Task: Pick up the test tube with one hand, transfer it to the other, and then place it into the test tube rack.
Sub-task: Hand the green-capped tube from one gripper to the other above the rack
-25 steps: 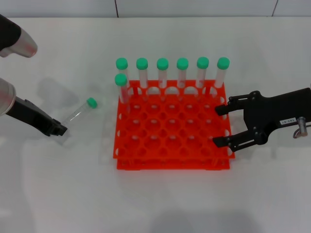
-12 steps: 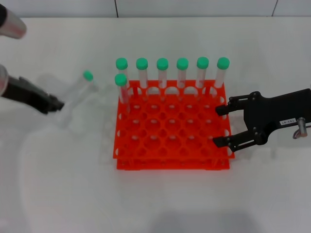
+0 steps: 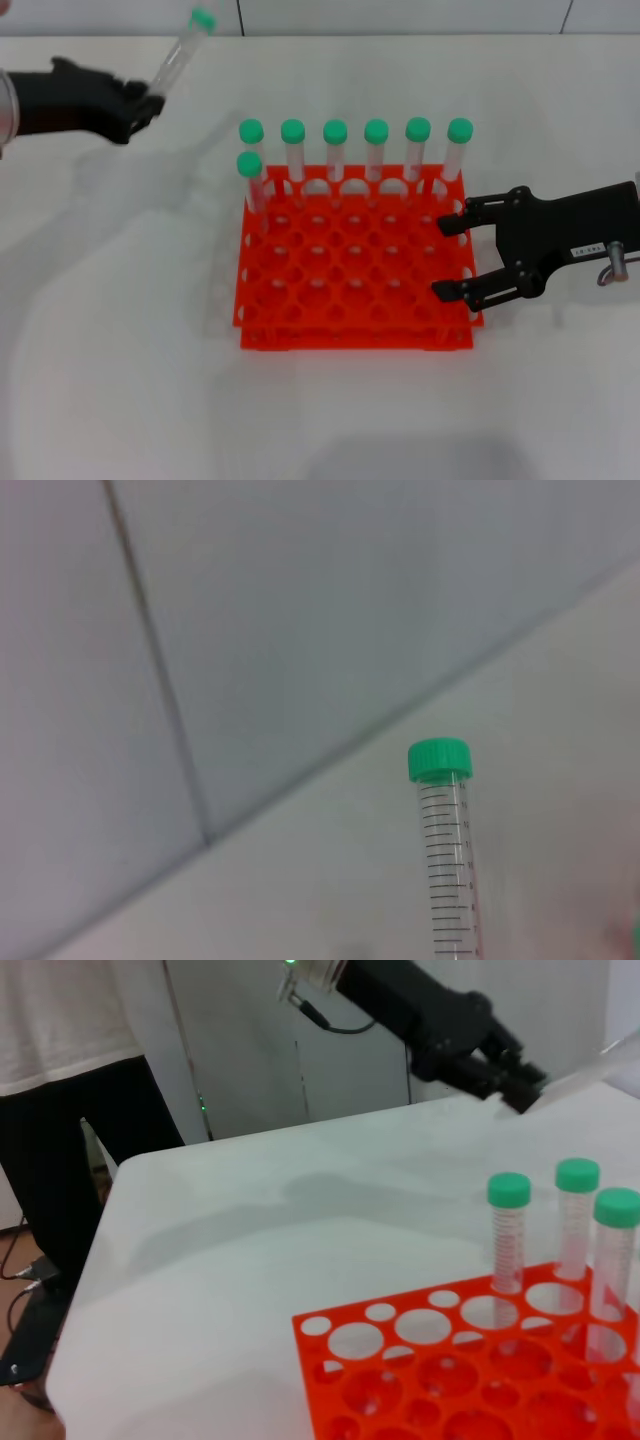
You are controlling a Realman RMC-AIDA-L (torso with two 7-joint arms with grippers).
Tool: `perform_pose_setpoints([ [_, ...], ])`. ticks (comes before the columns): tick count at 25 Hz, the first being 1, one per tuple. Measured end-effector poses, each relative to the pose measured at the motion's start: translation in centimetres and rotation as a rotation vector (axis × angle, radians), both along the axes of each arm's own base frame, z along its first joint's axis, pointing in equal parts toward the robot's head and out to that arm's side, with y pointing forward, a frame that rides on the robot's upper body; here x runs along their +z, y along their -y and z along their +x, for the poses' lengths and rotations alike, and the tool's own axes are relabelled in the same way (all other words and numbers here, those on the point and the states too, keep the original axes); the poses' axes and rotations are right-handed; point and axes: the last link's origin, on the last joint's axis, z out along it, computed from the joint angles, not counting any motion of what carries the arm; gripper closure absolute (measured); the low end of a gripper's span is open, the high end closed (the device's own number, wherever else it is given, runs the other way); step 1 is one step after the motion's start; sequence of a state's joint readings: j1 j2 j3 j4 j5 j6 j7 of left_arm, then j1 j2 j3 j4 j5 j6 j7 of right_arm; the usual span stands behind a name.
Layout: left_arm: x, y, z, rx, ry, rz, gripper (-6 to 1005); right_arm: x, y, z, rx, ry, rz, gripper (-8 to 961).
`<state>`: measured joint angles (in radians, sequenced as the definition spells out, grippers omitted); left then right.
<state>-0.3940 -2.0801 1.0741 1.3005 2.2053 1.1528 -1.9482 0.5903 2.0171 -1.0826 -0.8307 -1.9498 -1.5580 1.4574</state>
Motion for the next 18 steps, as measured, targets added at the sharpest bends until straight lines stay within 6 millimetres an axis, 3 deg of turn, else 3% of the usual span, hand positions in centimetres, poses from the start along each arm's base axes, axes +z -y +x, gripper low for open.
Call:
perform_pose_setpoints([
  [10, -0.6, 1.3, 1.8, -0.345, 0.31, -0.031, 811, -0.3, 0.2, -0.2, 0.017, -0.011, -0.006, 137],
  [18, -1.1, -0.4, 1.8, -0.336, 0.425, -0.252, 811, -0.2, 0.0, -0.7, 0.024, -0.039, 0.002, 137],
])
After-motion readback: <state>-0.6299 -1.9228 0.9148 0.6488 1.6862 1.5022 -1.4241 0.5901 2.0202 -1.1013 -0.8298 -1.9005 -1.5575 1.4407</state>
